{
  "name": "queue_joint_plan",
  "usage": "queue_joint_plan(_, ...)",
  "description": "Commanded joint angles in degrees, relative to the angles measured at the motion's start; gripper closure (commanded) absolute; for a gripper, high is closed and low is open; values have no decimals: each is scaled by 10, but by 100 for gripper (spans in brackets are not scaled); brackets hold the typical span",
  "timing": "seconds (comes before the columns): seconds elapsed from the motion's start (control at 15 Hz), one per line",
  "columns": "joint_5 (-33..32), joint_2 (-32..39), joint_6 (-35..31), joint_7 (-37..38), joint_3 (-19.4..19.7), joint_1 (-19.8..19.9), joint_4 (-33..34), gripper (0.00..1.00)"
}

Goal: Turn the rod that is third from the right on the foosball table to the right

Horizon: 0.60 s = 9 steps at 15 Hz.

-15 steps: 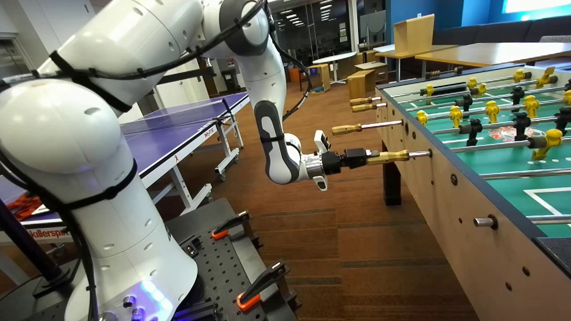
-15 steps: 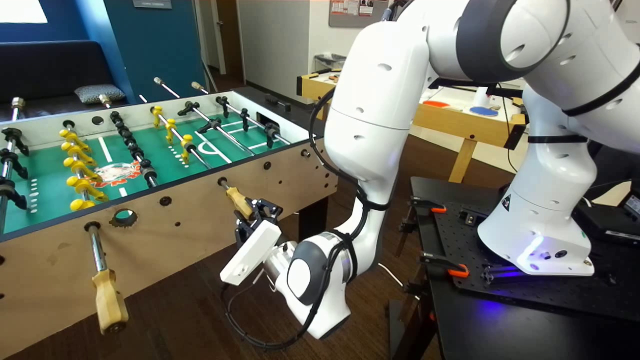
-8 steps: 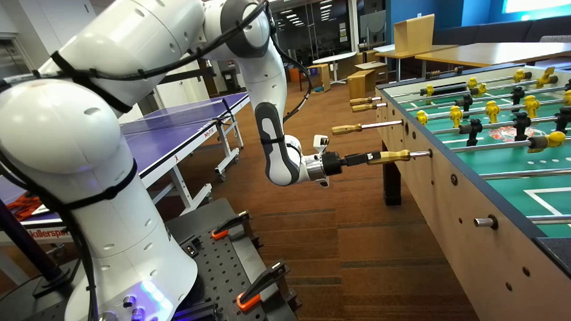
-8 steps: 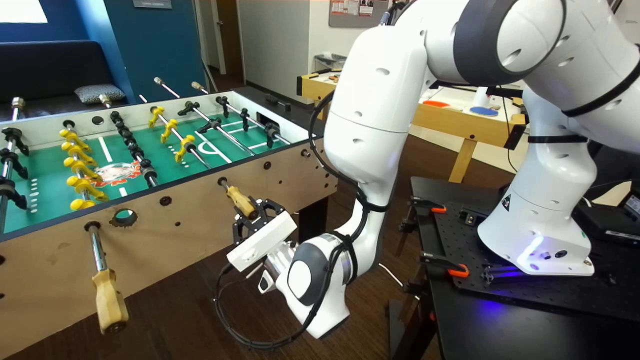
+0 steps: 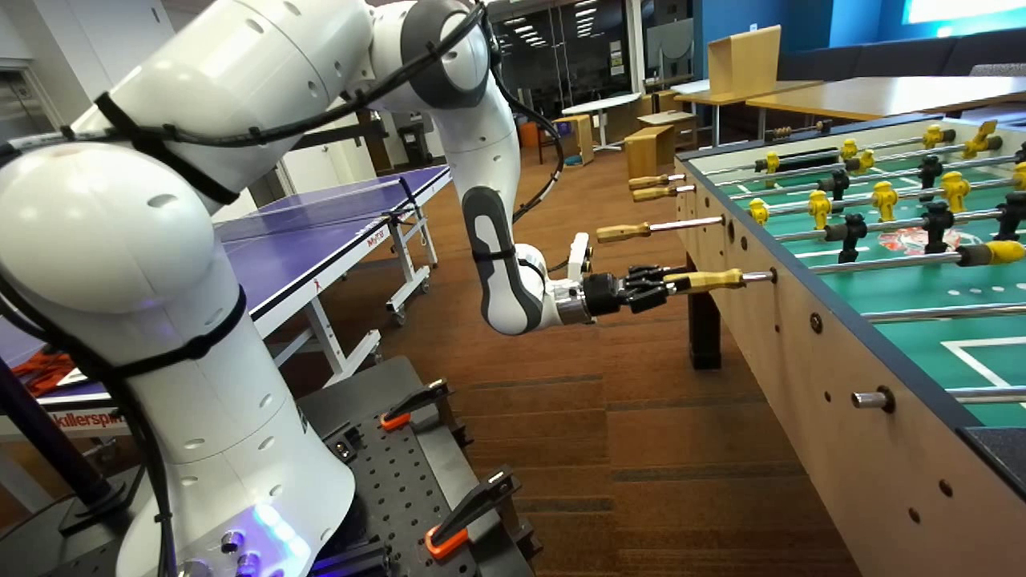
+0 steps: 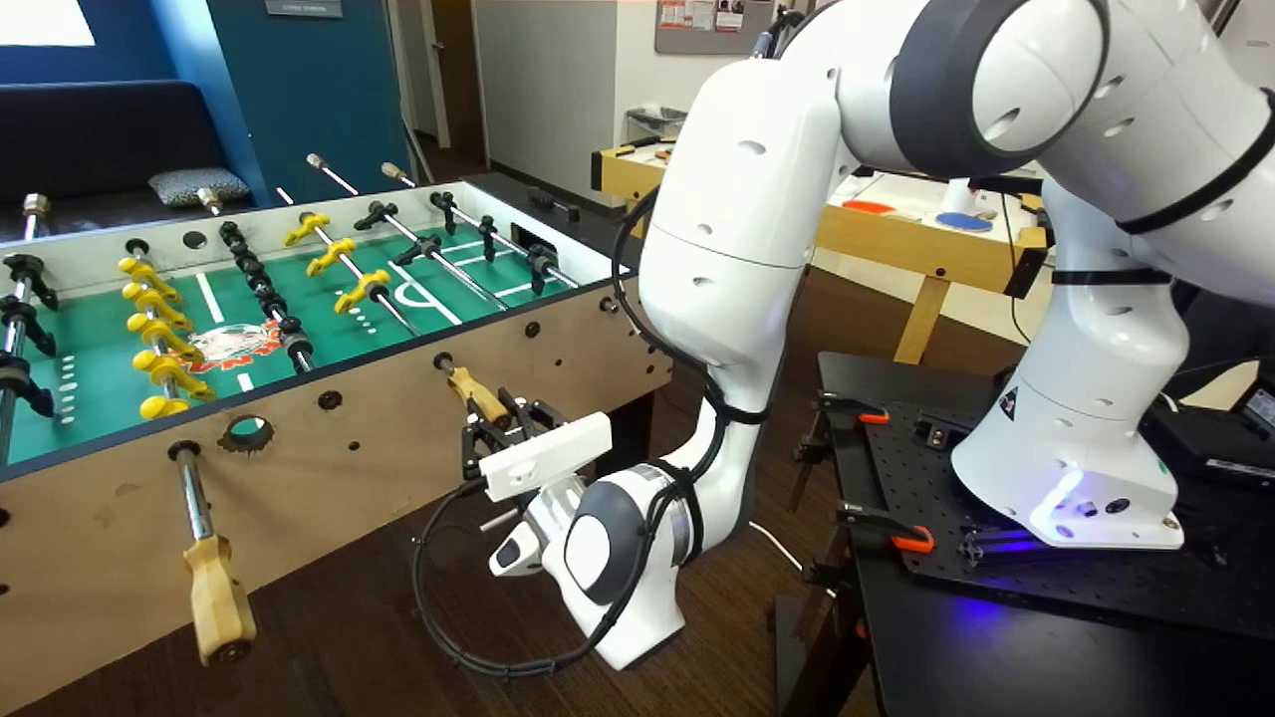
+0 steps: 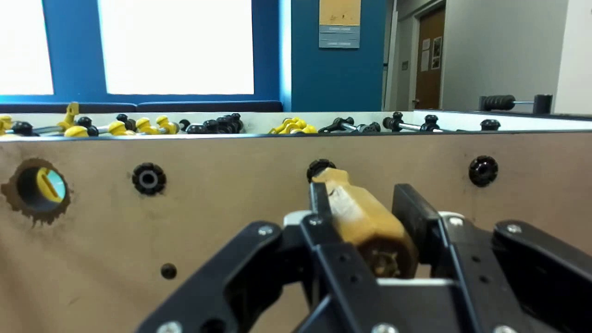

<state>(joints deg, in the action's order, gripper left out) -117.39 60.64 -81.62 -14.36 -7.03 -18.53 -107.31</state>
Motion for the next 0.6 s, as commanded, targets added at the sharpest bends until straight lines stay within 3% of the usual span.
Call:
queue_joint_plan(0.0,0,1,1,13,-3,2,2,60)
queue_joint_plan(0.13,1,1,2,23,-4,3,2,60)
queue_joint_plan(0.2,1,1,2,24,-4,3,2,85)
queue_joint_plan(0.53,-1,-14,-47,126,-27,41,-9,85)
